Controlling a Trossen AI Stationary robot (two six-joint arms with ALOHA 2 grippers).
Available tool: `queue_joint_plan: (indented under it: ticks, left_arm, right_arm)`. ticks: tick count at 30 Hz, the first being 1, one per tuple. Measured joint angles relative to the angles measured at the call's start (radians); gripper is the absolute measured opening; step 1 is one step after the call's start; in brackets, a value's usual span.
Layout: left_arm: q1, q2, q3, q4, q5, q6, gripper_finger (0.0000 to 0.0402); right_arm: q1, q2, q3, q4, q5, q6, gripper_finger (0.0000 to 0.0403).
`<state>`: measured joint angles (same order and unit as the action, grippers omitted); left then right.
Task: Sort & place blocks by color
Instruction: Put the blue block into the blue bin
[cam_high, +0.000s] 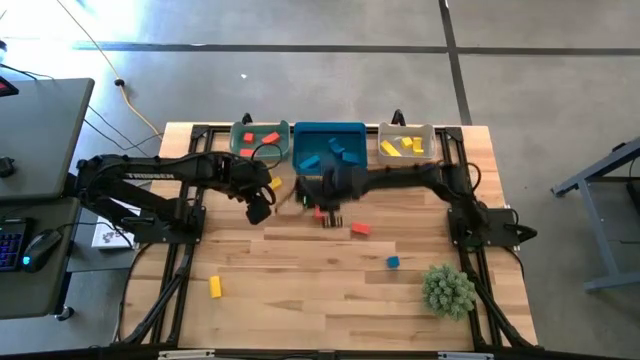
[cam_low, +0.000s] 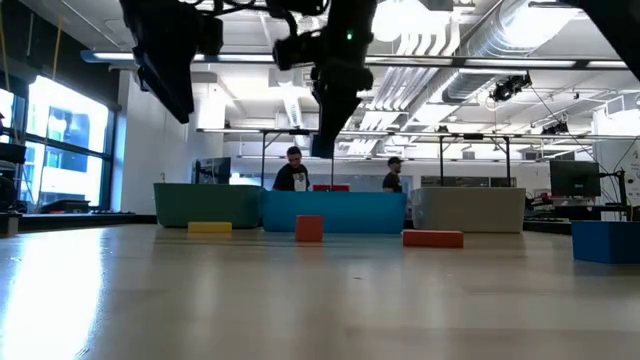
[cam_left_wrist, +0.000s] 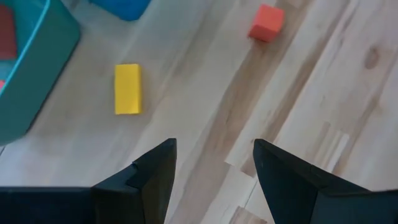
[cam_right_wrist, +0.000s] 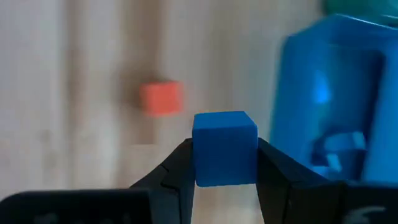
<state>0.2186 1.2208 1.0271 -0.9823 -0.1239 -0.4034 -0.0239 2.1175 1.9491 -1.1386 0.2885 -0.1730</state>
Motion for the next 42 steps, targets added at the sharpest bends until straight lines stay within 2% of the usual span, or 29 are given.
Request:
queue_joint_plan:
  ticks: [7,13,18,25,29,34,42]
  left_arm:
    - [0.043,0.000,0.000,0.004,0.000,-0.013,0.0202]
    - [0.082,0.000,0.000,0.011,0.000,-0.045,0.0202]
    - [0.110,0.000,0.000,0.011,0.000,-0.107,0.0202]
    - [0.124,0.000,0.000,0.011,0.000,-0.170,0.0202]
    - [0.124,0.000,0.000,0.010,0.001,-0.197,0.0202]
    - [0.123,0.000,0.000,0.010,0.000,-0.246,0.0202]
    - [0.094,0.000,0.000,0.006,0.050,-0.273,0.0202]
  right_arm:
    - [-0.224,-0.004,0.000,0.066,-0.018,-0.073,0.0103]
    - [-0.396,-0.004,0.000,0.133,-0.169,-0.079,0.0103]
    - [-0.485,-0.004,0.000,0.183,-0.259,-0.071,0.0103]
    - [-0.530,0.002,0.000,0.223,-0.346,-0.049,0.0103]
    - [-0.532,0.053,0.000,0.220,-0.427,-0.018,0.0103]
    - [-0.516,0.106,-0.002,0.212,-0.419,-0.024,0.0107]
    - [-0.503,0.120,-0.002,0.200,-0.405,-0.062,0.0150]
